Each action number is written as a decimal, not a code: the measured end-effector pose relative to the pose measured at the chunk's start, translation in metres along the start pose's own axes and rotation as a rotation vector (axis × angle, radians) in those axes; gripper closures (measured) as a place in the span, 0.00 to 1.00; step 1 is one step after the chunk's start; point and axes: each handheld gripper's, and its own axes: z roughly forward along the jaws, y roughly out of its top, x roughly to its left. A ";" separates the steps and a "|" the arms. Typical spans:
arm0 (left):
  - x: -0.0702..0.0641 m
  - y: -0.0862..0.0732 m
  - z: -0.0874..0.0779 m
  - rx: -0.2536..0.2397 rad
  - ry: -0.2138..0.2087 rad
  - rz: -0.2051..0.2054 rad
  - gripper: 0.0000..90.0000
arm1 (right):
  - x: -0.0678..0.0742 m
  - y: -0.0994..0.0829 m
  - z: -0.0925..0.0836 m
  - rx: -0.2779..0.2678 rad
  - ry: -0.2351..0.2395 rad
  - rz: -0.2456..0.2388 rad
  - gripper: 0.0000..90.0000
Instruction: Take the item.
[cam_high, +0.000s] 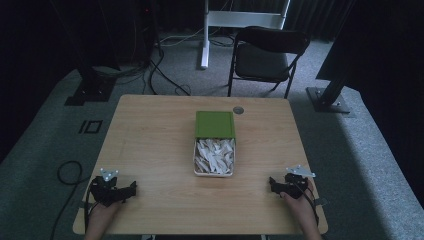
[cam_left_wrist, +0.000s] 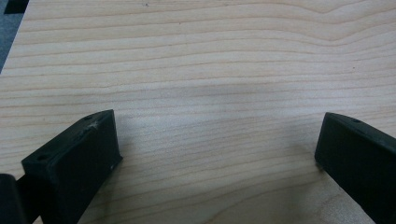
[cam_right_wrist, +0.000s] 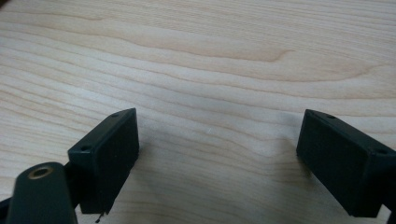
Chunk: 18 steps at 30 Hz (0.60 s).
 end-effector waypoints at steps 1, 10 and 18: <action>0.000 0.000 0.000 0.000 0.000 0.000 0.01 | 0.000 0.000 0.000 0.000 0.000 0.000 0.14; 0.000 0.000 0.000 0.001 0.000 0.000 0.01 | 0.000 0.000 0.000 -0.002 -0.001 0.001 0.15; 0.000 0.000 0.000 0.001 0.000 0.000 0.01 | 0.008 0.003 0.000 -0.004 0.027 0.007 0.19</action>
